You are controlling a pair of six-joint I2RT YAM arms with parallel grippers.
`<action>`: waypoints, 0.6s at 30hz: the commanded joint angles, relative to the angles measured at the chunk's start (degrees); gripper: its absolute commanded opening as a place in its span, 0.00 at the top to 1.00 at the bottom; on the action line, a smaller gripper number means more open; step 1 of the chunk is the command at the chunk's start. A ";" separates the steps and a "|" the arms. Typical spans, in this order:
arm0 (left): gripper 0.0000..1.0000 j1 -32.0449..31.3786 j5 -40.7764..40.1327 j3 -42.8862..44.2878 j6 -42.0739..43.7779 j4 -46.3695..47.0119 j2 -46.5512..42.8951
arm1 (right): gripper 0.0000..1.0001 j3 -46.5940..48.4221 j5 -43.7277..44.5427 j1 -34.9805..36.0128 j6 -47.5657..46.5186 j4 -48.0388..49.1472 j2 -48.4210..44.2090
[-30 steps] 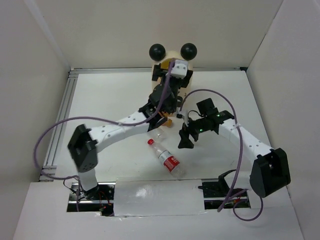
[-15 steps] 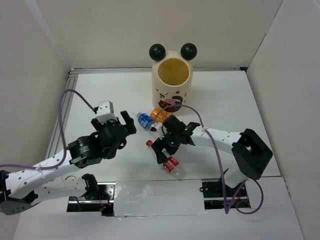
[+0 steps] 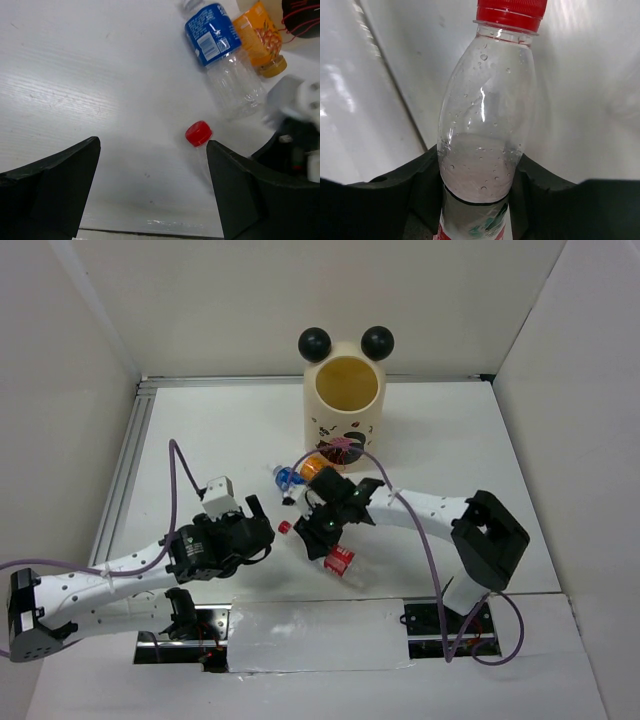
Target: Put the plastic bottles in the bin
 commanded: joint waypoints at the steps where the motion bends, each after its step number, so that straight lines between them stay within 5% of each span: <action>1: 0.00 1.10 3.58 -0.84 -5.06 4.51 -2.23 | 0.75 9.89 -17.63 -5.91 -14.57 -7.48 -6.30; 5: 0.00 3.73 4.99 -0.84 -8.85 3.46 -5.04 | 0.89 20.33 -24.51 -11.90 -29.25 -11.63 -11.84; 10: 0.00 6.64 6.30 -1.71 -12.90 4.41 -12.24 | 0.90 29.67 -26.07 -18.29 -37.70 -13.74 -11.32; 18: 0.00 13.92 18.24 -6.81 -9.30 14.34 -13.49 | 0.93 46.19 -43.93 -27.01 -42.79 2.41 -3.87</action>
